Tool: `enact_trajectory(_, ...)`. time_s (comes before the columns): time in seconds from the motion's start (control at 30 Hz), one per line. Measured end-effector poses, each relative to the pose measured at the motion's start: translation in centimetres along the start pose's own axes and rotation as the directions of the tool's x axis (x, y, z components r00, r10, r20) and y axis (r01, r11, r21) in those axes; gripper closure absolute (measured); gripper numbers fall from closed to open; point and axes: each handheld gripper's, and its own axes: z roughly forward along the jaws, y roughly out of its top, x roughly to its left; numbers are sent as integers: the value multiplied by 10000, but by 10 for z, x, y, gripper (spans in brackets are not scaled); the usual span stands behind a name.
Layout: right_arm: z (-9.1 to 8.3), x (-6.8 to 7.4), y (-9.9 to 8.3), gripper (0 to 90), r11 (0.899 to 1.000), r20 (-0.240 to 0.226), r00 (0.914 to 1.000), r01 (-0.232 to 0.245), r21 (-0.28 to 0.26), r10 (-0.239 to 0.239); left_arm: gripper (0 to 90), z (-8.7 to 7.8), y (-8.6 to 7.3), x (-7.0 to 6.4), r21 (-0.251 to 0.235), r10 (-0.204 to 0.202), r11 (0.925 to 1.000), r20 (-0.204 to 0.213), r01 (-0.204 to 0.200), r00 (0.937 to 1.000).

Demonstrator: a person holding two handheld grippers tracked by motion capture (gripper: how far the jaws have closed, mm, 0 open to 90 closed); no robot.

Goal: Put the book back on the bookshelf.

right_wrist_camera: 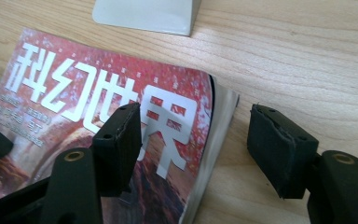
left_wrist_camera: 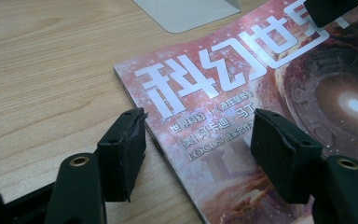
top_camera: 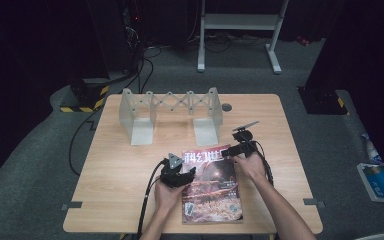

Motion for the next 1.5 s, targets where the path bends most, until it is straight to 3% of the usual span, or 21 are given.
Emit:
enact_trajectory(0.3, 11, 8, 6, 321, 9976, 246, 9997, 78, 683, -95, 367, 0, 0, 0, -17, -38, 10000, 84, 38, 10000)
enact_trajectory(0.63, 13, 11, 6, 318, 9977, 190, 9995, 235, 631, -248, 384, 1, 0, 1, -35, 25, 10000, 158, -24, 9999)
enact_trajectory(1.0, 1, 9, 5, 349, 9996, -717, 9974, 129, 269, -110, 382, 1, 0, 0, -43, -20, 10000, 42, 20, 10000)
enact_trajectory(1.17, -11, 9, 1, 363, 9995, -1376, 9901, 287, 128, -267, 382, -1, -1, -1, -31, -63, 10000, 8, 63, 10000)
enact_trajectory(1.27, -13, 9, -4, 365, 9988, -1387, 9895, 428, 221, -393, 382, 0, -1, -1, -35, -79, 10000, 1, 79, 10000)
enact_trajectory(1.33, -12, 7, -6, 368, 9993, -1486, 9887, 263, 251, -223, 388, 0, -1, -1, -57, -35, 10000, 30, 35, 10000)
enact_trajectory(1.4, -11, 1, -7, 383, 9998, -1842, 9827, -136, 169, 165, 406, -1, -1, -2, -68, 20, 10000, 35, -20, 10000)
enact_trajectory(1.5, -9, -2, -5, 392, 9978, -2488, 9663, -652, 100, 657, 406, 0, -1, -1, -62, -33, 10000, 61, 33, 10000)
